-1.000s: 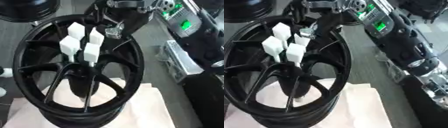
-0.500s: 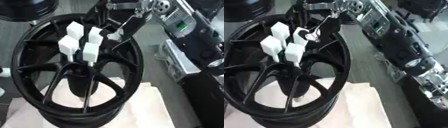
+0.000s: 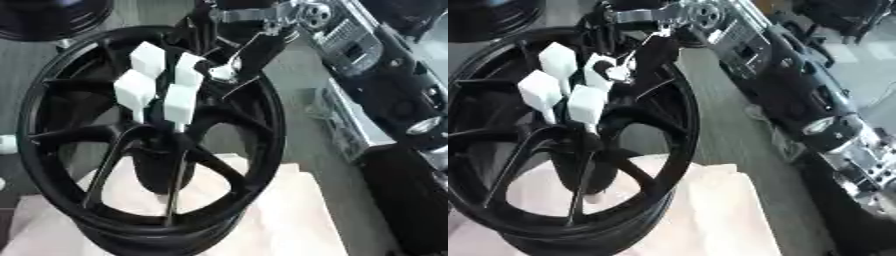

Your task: Pull the pin out of the wheel hub.

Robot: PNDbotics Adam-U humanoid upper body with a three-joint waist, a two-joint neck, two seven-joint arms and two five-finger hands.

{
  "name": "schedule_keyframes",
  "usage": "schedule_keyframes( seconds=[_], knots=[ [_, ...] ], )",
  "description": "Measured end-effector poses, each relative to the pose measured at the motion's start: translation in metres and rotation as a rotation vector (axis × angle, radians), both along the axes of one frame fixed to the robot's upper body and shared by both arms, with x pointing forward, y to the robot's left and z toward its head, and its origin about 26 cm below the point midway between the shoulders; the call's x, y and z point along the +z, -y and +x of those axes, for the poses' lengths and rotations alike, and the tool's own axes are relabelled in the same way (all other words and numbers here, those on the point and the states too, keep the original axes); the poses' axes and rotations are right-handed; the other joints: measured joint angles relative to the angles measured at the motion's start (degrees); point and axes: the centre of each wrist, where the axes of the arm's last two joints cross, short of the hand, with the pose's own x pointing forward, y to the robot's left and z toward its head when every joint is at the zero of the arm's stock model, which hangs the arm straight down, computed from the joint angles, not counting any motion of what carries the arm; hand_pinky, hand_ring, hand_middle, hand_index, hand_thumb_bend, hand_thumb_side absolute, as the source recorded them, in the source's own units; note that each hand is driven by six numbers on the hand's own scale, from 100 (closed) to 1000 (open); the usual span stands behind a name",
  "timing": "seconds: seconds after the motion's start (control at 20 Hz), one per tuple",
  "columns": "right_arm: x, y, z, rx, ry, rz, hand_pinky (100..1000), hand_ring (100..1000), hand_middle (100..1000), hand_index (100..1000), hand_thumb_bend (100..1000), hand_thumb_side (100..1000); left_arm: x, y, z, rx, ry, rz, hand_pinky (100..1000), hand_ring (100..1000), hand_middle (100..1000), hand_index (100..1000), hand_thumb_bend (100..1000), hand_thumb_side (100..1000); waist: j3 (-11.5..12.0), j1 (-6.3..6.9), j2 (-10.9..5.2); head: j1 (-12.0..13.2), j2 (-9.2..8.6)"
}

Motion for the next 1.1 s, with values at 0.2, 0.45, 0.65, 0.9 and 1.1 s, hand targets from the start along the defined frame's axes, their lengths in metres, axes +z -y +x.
schedule_keyframes(
  seconds=[0.2,0.45,0.65,0.9,1.1],
  knots=[
    [-0.0007,-0.0008,0.0002,0.001,0.014,0.003,641,689,724,918,100,720,0.0,0.0,0.0,0.002,-0.001,0.001,896,958,961,813,144,1000,-0.1,-0.18,0.08,-0.01,0.0],
    [-0.0009,-0.0005,0.0002,-0.006,0.038,0.007,647,717,752,927,100,703,-0.0001,0.0,0.0,0.004,-0.001,0.001,895,957,960,813,144,1000,-0.24,-0.2,0.12,-0.05,0.0],
    [-0.0026,0.0001,0.0003,-0.012,0.048,0.002,645,727,762,932,100,699,-0.0002,-0.0001,0.0,0.005,-0.001,0.001,894,957,959,813,142,1000,-0.29,-0.2,0.26,-0.42,0.0],
    [-0.0045,0.002,0.0022,-0.027,0.055,-0.006,648,734,764,932,100,711,-0.0006,-0.0002,-0.0002,0.007,-0.002,0.001,893,956,959,812,141,1000,-0.32,-0.18,0.49,-0.92,0.0],
    [-0.0073,0.0033,0.0053,-0.042,0.055,-0.012,648,734,763,932,100,762,-0.0015,-0.0005,-0.0004,0.01,-0.003,0.001,892,956,958,812,140,1000,-0.41,-0.13,0.61,-1.44,0.0]
  ],
)
